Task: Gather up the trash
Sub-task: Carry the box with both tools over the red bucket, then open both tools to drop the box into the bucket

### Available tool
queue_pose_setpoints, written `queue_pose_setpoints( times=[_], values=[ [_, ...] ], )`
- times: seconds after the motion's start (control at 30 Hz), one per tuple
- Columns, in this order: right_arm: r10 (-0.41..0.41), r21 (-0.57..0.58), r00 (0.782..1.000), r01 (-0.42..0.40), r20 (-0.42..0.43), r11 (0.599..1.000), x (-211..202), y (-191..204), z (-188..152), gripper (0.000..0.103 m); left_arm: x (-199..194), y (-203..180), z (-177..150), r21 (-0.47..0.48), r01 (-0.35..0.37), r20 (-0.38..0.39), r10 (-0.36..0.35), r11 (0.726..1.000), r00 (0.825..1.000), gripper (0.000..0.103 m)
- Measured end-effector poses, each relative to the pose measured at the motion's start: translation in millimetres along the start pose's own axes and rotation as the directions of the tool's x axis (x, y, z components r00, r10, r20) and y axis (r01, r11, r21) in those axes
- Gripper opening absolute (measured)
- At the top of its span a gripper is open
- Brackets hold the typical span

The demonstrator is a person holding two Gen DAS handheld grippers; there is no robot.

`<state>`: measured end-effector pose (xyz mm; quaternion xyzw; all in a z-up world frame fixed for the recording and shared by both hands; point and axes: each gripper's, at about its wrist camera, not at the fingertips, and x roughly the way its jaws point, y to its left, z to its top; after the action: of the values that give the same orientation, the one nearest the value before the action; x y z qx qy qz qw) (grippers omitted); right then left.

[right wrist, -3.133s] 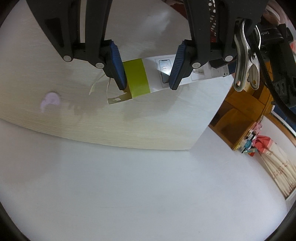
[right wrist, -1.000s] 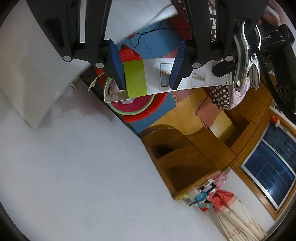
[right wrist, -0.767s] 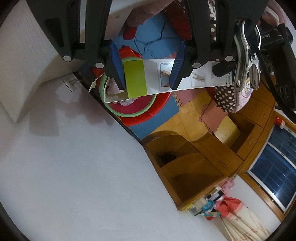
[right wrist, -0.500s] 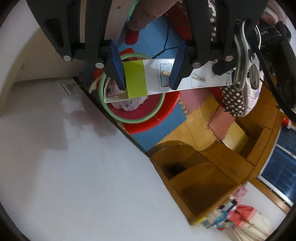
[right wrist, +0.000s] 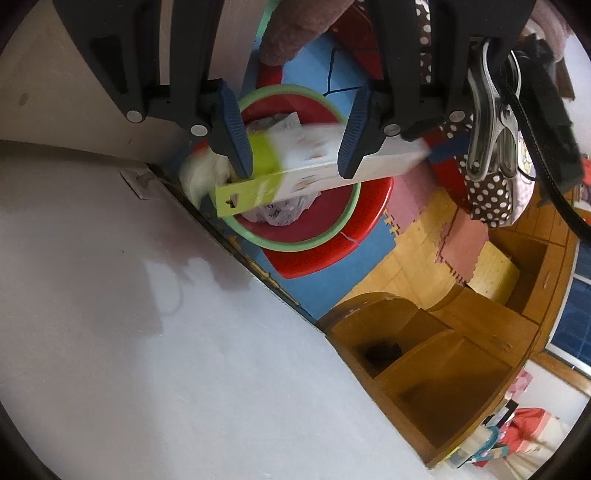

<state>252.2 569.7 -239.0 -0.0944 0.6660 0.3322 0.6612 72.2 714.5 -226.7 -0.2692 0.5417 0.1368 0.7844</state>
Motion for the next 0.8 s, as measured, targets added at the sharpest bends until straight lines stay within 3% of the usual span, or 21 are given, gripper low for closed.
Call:
queue_pose_setpoints(
  times=[0.17, 0.43, 0.8],
  values=[
    [0.005, -0.004, 1.0, -0.005, 0.002, 1.0, -1.8, 0.5, 0.2, 0.05, 10.2, -1.9, 1.1, 0.012, 0.002, -0.017, -0.002, 1.0, 1.0, 0.066],
    [0.032, -0.013, 0.999, -0.031, 0.02, 0.999, -19.4, 7.1, -9.2, 0.05, -4.9, -13.2, 2.5, 0.02, 0.001, -0.002, -0.001, 1.0, 1.0, 0.066],
    [0.029, -0.062, 0.992, -0.022, 0.12, 0.998, -71.8, 39.0, -57.3, 0.05, -46.2, -37.3, -20.2, -0.007, -0.051, -0.009, 0.051, 0.999, 0.999, 0.067]
  ],
)
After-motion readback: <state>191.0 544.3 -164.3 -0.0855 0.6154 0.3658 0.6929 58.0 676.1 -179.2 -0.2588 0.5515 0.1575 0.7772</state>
